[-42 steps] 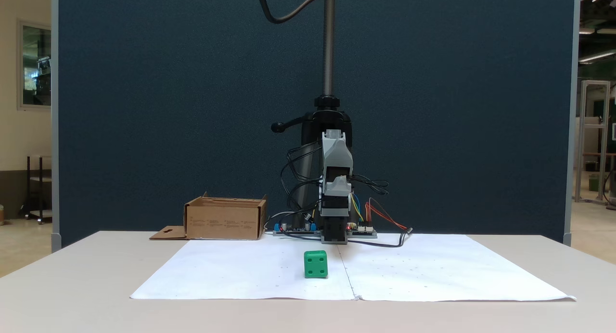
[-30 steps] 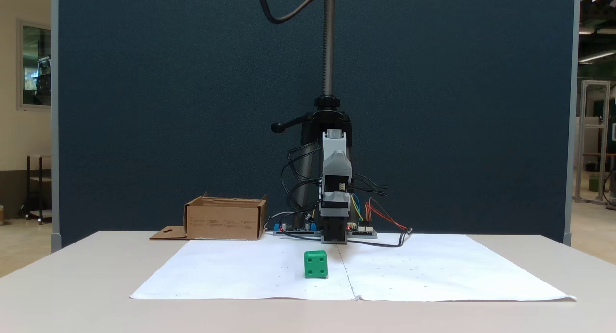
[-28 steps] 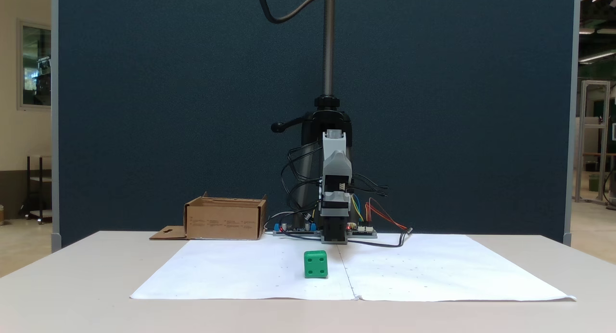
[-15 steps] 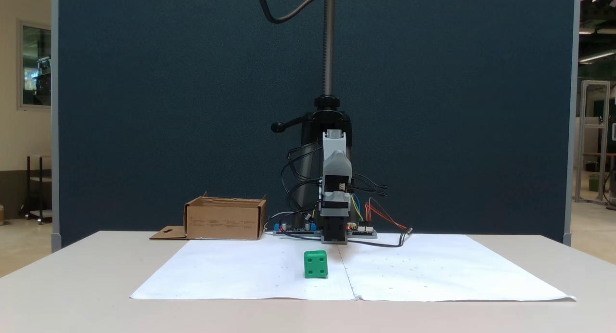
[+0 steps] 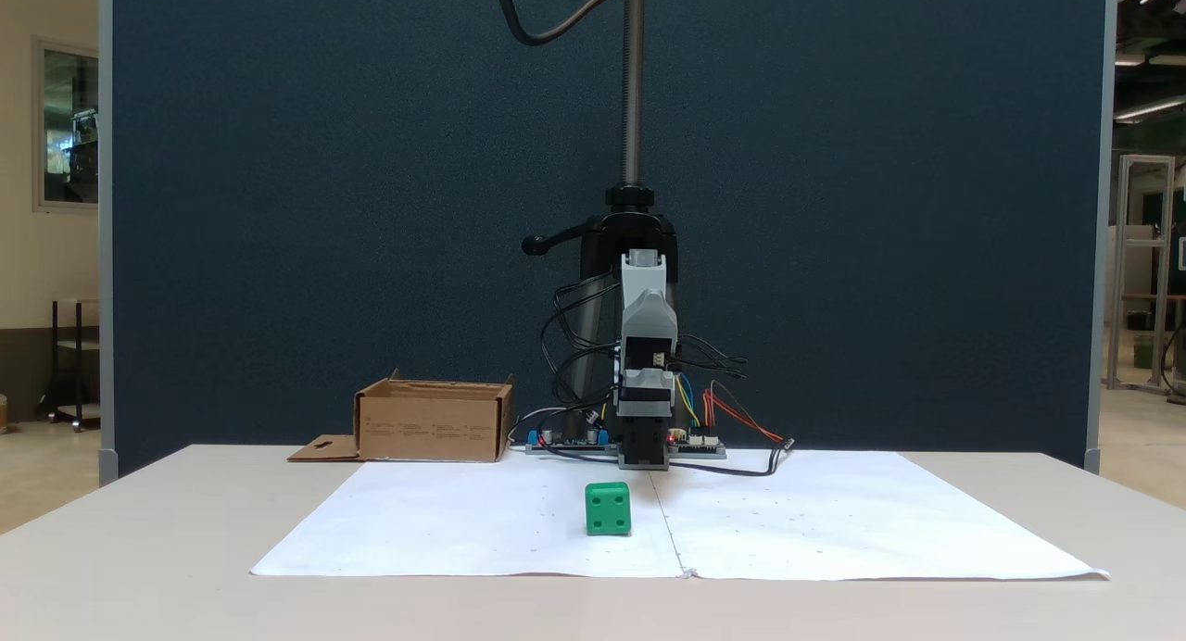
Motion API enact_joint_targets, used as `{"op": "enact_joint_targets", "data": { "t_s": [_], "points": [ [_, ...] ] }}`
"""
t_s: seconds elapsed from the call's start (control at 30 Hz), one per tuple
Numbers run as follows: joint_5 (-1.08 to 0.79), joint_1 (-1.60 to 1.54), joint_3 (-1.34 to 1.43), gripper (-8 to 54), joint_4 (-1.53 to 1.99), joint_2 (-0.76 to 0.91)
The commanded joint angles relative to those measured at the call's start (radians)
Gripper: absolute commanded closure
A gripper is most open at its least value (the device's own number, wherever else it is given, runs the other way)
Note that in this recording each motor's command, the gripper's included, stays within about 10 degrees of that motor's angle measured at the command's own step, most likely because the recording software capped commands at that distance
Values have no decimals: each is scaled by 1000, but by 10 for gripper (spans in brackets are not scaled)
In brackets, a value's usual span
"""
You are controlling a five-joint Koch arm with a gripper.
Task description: Grasp a green dice and put it in the bin.
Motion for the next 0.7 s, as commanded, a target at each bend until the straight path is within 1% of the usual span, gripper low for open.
{"op": "enact_joint_targets", "data": {
  "t_s": [0.0, 0.27, 0.37, 0.5, 0.57, 0.67],
  "points": [
    [11, 21, 66, 6, -28, 109],
    [9, 17, 64, 16, -25, 109],
    [5, 21, 20, 18, 8, 107],
    [-2, 38, -143, 18, 230, 107],
    [-5, 40, -236, 31, 374, 106],
    [-48, 29, -345, 33, 586, 104]
  ]
}}
